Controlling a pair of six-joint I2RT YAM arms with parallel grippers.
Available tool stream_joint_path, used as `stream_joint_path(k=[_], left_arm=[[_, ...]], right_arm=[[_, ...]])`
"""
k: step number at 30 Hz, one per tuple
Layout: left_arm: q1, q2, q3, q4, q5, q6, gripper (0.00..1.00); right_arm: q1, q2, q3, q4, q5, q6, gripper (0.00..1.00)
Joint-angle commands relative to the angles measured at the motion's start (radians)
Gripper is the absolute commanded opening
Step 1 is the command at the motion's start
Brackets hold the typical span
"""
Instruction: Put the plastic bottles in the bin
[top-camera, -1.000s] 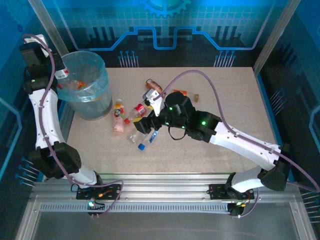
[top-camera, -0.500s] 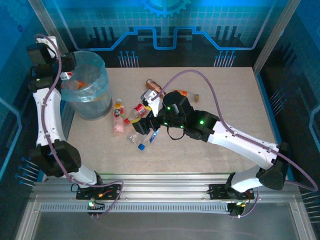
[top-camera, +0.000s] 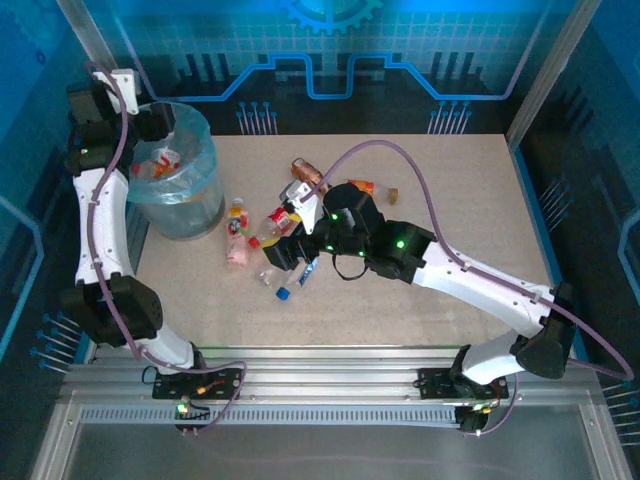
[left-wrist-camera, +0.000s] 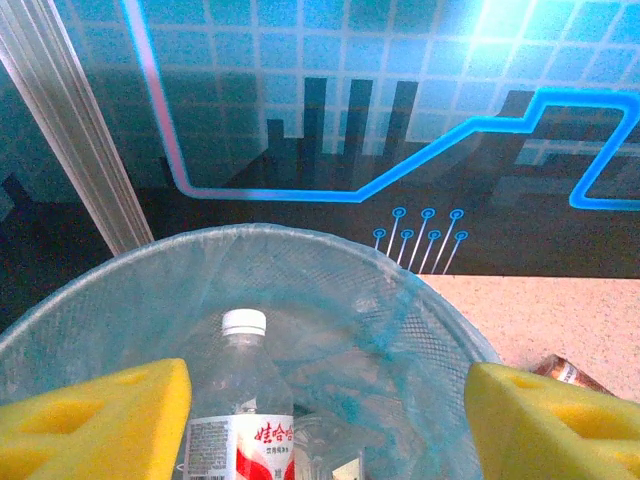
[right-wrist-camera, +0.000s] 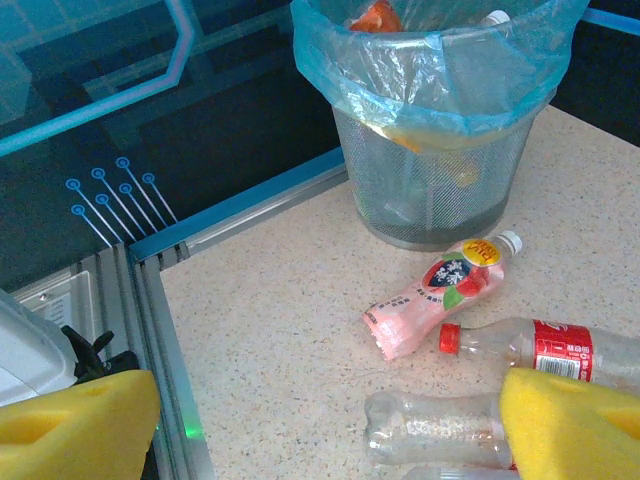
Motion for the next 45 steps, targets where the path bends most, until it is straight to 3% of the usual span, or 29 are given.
stream_joint_path(k=[1,7,14,22,26,29,36,40,45], left_arm=[[0.000,0.005,0.053,-0.043,0.014,-0.027,0.73],[-0.001,-0.012,0.088,-0.062,0.015,-0.051,0.70],[-0.050,-0.099,0.119,-0.088,-0.002,-0.073,0.69],[-0.288,-0.258,-0.022,-0.089,-0.085,-0.005,0.67],[-0.419,-0.320,-0.122,-0.075,-0.122,0.000,0.67],[-0.523,-0.350,-0.190,-0.068,-0.136,0.018,0.67],[-0.688,-0.435,-0.446,-0.021,0.033,0.118,0.73],[-0.710,-0.489,-0.567,-0.024,0.112,0.145,0.75],[-0.710,-0.563,-0.673,0.014,0.089,0.134,0.76]], right_arm=[[0.016,0.001,0.009,0.004,-0.005,0.009,0.89],[0.015,0.011,0.016,0.002,0.003,0.008,0.89],[-0.011,0.041,0.088,-0.120,0.119,0.017,0.88],[-0.194,0.069,0.106,-0.284,0.144,0.173,0.85],[-0.353,0.100,0.081,-0.372,0.066,0.338,0.83],[-0.397,0.125,0.048,-0.392,0.039,0.410,0.82],[-0.291,0.211,-0.045,-0.350,0.064,0.567,0.85],[-0.193,0.285,-0.069,-0.316,0.083,0.649,0.87],[-0.108,0.373,-0.070,-0.274,0.104,0.735,0.91]])
